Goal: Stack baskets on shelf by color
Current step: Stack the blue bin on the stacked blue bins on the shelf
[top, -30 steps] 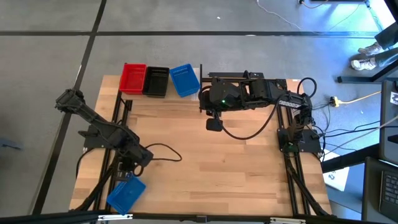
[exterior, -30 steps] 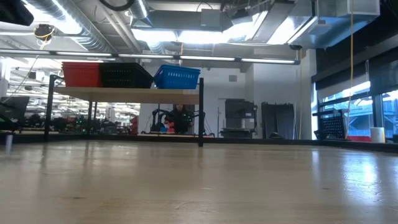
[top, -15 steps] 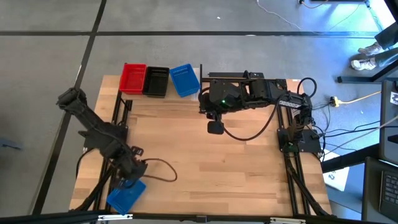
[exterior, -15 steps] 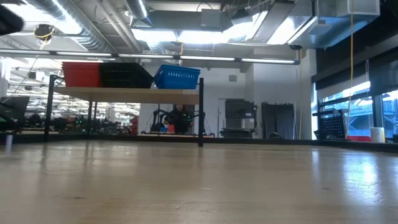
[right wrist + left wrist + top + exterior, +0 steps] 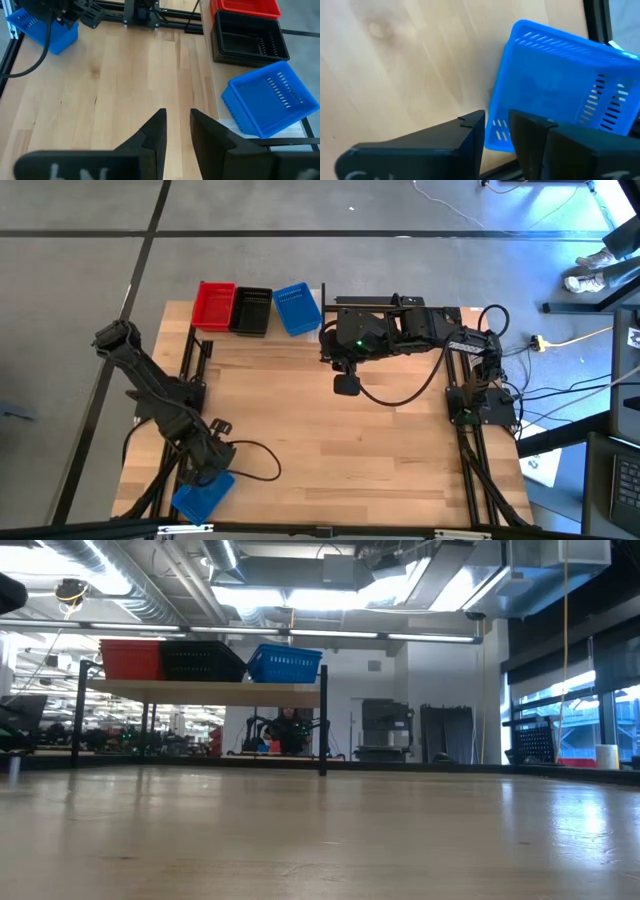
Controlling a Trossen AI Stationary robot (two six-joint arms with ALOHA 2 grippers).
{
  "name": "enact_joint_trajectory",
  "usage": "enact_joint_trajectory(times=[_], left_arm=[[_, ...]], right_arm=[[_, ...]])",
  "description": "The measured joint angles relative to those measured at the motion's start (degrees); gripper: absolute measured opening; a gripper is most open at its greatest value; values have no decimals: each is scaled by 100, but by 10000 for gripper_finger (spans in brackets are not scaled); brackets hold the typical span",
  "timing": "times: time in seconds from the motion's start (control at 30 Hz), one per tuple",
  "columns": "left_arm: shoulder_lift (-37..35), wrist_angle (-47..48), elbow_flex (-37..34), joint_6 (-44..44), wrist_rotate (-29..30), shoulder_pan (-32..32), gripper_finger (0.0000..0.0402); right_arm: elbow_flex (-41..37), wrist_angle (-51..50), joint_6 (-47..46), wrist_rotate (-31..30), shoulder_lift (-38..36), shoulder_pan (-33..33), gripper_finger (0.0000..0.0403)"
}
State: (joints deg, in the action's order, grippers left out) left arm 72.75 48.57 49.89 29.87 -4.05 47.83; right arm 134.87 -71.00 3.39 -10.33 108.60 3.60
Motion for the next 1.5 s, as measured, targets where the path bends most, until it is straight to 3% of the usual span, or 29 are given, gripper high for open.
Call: enact_joint_trajectory(times=[0.37,0.6,1.0,1.27,1.5], left_arm=[[-2,-655,-511,4,-14,0,76],[-2,-1067,-827,9,-424,0,76],[-2,-1542,-1217,9,-403,0,75],[-2,-1554,-1246,336,-1028,-231,7],[-145,-683,-742,528,-671,-790,2]], right_arm=[[0,-2,8,-4,0,0,84],[0,-17,10,-4,0,0,84],[0,-24,30,-11,0,-5,84],[0,-24,31,-12,0,-4,84],[0,-103,181,-130,0,-4,84]])
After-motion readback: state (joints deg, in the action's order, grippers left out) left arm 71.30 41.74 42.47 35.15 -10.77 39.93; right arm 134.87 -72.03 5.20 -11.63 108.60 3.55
